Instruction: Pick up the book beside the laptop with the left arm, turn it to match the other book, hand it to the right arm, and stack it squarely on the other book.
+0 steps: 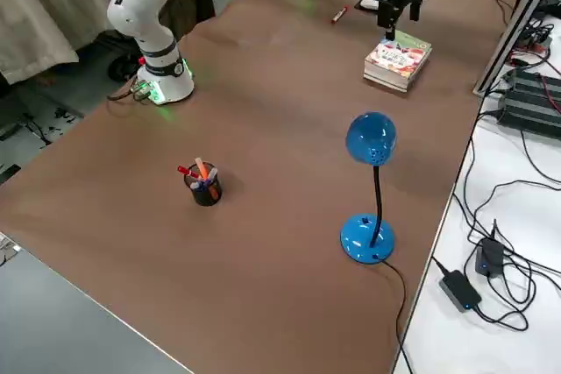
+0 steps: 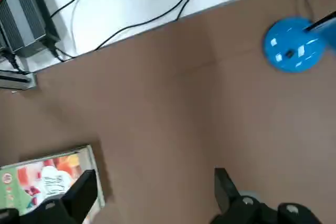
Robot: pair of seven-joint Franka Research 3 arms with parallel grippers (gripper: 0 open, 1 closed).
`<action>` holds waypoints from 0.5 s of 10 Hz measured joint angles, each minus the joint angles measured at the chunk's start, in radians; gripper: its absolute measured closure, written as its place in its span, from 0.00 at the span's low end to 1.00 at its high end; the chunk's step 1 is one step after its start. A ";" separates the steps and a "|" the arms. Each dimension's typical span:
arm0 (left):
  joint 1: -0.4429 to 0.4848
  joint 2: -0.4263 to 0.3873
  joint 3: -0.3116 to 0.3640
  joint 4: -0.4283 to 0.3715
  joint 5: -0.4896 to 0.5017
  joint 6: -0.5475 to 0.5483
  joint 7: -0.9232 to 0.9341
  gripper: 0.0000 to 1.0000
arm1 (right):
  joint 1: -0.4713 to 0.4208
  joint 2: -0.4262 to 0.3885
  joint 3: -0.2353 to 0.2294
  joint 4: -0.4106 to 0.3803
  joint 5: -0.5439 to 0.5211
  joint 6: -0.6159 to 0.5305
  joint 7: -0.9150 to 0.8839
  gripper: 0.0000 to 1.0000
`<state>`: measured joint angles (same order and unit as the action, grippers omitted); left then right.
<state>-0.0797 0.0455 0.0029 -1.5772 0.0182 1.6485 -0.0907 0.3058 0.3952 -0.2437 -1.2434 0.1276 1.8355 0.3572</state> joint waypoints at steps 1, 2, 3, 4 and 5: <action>0.000 0.000 0.000 0.005 0.000 0.000 0.000 0.00 | -0.045 -0.022 0.000 -0.001 -0.010 -0.024 -0.083 0.01; -0.001 0.000 -0.001 0.010 0.000 0.000 0.000 0.00 | -0.092 -0.038 -0.001 -0.004 -0.016 -0.044 -0.158 0.01; -0.002 0.000 -0.002 0.014 0.000 0.000 0.000 0.00 | -0.132 -0.052 -0.001 -0.008 -0.021 -0.047 -0.212 0.01; -0.003 0.000 -0.004 0.019 0.000 0.000 0.000 0.00 | -0.157 -0.071 -0.001 -0.016 -0.030 -0.051 -0.245 0.01; -0.004 -0.001 -0.006 0.025 0.000 -0.005 0.000 0.00 | -0.163 -0.105 0.000 -0.043 -0.047 -0.056 -0.258 0.01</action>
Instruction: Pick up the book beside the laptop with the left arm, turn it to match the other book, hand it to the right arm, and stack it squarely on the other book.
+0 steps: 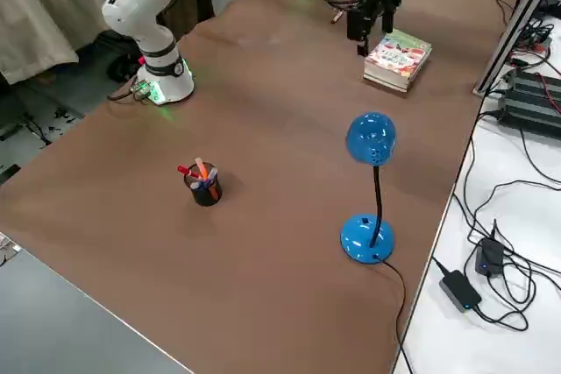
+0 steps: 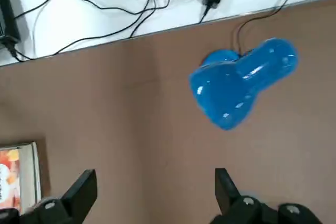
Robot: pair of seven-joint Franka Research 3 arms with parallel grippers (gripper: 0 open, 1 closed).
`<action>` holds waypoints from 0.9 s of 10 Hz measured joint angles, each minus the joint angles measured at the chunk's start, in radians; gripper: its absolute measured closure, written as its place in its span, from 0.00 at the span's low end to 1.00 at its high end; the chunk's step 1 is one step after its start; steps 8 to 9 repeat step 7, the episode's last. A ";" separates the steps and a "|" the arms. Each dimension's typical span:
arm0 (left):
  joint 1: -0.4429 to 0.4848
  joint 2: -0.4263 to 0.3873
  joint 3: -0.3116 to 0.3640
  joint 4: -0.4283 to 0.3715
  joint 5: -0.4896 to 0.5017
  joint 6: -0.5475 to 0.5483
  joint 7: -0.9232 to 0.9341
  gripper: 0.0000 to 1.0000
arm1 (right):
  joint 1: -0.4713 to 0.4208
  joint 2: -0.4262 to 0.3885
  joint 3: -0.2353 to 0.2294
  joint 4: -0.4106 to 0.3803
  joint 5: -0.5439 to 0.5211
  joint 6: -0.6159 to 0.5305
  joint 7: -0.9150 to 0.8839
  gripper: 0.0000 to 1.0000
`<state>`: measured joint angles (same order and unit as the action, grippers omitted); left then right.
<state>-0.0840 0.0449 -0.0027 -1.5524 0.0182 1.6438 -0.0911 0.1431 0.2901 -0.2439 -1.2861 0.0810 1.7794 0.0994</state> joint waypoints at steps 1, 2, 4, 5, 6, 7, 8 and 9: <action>-0.002 0.000 -0.001 0.002 0.000 -0.008 0.000 0.00 | 0.002 -0.049 0.007 -0.046 -0.032 -0.004 -0.002 0.01; -0.002 0.000 -0.001 0.002 0.000 -0.014 0.000 0.00 | 0.008 -0.102 0.015 -0.094 -0.058 -0.010 -0.002 0.01; -0.003 0.000 -0.002 0.002 0.000 -0.017 0.000 0.00 | 0.019 -0.181 0.025 -0.144 -0.067 -0.115 -0.002 0.01; -0.003 0.000 -0.002 0.002 0.000 -0.017 0.000 0.00 | 0.027 -0.197 0.029 -0.149 -0.066 -0.163 -0.002 0.01; -0.003 0.000 -0.002 0.002 0.000 -0.017 0.000 0.00 | 0.045 -0.200 0.031 -0.151 -0.066 -0.182 -0.002 0.01; -0.004 0.000 -0.002 0.002 0.000 -0.018 0.000 0.00 | 0.063 -0.200 0.033 -0.153 -0.067 -0.184 -0.001 0.01; -0.004 0.000 -0.002 0.002 0.000 -0.018 0.000 0.00 | 0.063 -0.200 0.033 -0.153 -0.067 -0.184 -0.001 0.01; -0.004 0.000 -0.002 0.002 0.000 -0.018 0.000 0.00 | 0.063 -0.200 0.033 -0.153 -0.067 -0.184 -0.001 0.01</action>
